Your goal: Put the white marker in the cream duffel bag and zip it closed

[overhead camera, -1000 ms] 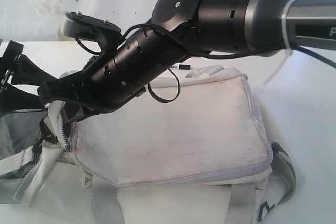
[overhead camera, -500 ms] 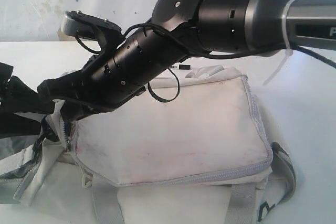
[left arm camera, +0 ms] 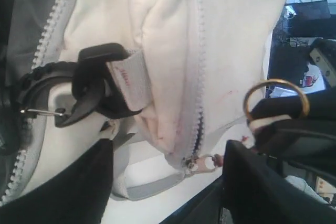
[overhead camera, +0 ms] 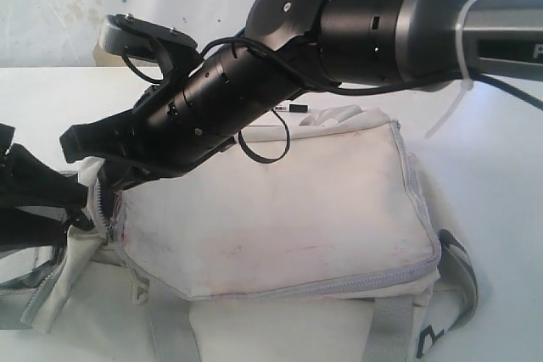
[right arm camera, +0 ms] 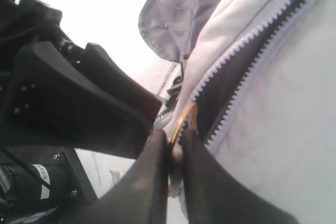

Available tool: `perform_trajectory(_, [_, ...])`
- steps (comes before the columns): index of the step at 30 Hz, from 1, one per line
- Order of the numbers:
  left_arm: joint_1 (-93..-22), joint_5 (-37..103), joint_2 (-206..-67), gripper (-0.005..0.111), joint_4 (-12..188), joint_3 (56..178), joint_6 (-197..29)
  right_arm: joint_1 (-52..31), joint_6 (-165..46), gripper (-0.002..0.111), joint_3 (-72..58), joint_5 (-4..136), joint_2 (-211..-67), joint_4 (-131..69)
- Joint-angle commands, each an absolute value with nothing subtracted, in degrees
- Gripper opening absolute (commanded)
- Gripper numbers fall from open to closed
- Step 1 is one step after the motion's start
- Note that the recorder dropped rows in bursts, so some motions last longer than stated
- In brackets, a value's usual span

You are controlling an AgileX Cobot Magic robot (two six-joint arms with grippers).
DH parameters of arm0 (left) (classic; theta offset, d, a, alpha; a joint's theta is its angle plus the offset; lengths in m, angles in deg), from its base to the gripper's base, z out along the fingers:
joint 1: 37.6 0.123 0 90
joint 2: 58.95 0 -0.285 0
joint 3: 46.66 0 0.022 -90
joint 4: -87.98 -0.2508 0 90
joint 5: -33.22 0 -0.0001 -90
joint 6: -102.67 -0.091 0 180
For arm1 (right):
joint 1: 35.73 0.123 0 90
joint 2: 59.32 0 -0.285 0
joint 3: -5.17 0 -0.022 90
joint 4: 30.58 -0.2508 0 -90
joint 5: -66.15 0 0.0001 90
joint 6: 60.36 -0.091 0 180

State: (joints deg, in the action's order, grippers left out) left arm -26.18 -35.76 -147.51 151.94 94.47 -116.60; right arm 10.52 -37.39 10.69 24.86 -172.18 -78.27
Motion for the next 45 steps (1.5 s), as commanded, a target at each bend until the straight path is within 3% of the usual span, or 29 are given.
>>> perform_trajectory(1, [-28.2, -28.5, -147.1, 0.064, 153.3, 91.9, -116.7, 10.5, -37.6, 0.000, 10.6, 25.5, -171.7, -78.8])
perform_trajectory(8, [-29.7, -28.1, -147.2, 0.064, 161.0, 91.6, -118.5, 10.5, -37.6, 0.000, 10.6, 25.5, -171.7, -78.8])
perform_trajectory(15, [-32.5, -24.4, -147.2, 0.050, 160.1, 91.6, -117.9, 10.5, -37.6, 0.000, 10.6, 25.5, -171.7, -78.8])
perform_trajectory(45, [-33.7, -24.8, -147.2, 0.050, 157.6, 91.6, -115.5, 10.5, -37.6, 0.000, 10.6, 25.6, -171.7, -78.6])
